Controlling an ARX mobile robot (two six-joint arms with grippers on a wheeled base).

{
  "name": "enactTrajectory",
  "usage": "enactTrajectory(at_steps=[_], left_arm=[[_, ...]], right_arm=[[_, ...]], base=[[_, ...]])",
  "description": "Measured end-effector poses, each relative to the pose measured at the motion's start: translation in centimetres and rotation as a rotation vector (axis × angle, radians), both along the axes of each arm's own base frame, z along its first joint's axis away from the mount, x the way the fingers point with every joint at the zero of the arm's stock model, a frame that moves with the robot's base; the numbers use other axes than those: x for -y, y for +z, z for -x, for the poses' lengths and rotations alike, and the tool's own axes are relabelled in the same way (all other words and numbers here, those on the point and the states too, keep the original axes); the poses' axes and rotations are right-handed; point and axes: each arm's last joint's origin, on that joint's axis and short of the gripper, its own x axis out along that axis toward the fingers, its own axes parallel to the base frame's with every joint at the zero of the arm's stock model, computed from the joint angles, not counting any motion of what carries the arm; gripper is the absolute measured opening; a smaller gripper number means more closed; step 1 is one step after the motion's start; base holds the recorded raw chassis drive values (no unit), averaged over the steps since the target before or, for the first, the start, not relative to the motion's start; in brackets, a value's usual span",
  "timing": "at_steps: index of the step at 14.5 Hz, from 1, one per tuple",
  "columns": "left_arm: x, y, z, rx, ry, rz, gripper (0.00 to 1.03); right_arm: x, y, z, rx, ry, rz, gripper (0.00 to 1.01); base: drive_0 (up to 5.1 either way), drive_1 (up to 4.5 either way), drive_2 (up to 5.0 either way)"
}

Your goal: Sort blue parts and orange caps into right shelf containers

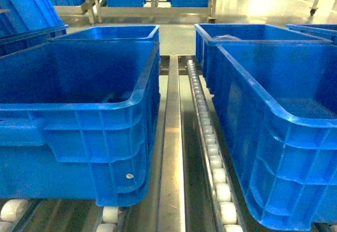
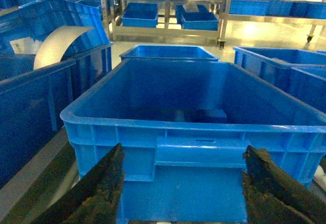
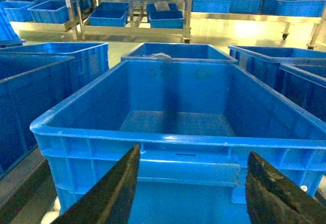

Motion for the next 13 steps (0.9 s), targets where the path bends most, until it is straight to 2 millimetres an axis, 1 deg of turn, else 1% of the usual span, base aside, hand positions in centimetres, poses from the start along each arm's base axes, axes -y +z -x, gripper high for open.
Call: enactTrajectory(at_steps=[1, 2, 3, 4, 13], left_arm=[[0.00, 0.00, 0.00, 0.000, 0.000, 0.000, 0.79], [0.00, 0.00, 0.00, 0.000, 0.000, 0.000, 0.92], [0.00, 0.00, 0.00, 0.000, 0.000, -0.001, 1.00], [0.00, 0.00, 0.00, 0.000, 0.000, -0.001, 0.98], [0.00, 0.00, 0.00, 0.000, 0.000, -0.001, 0.98]], right_arm=[[0.00, 0.00, 0.00, 0.000, 0.000, 0.000, 0.73], [0.00, 0.00, 0.00, 0.000, 0.000, 0.000, 0.86], [0.00, 0.00, 0.00, 0.000, 0.000, 0.000, 0.99], [0.00, 0.00, 0.00, 0.000, 0.000, -0.001, 0.97], [0.00, 0.00, 0.00, 0.000, 0.000, -0.001, 0.98]], base=[[0.0, 0.00, 0.0], [0.0, 0.00, 0.0], [0.0, 0.00, 0.0], [0.0, 0.00, 0.0], [0.0, 0.00, 0.0]])
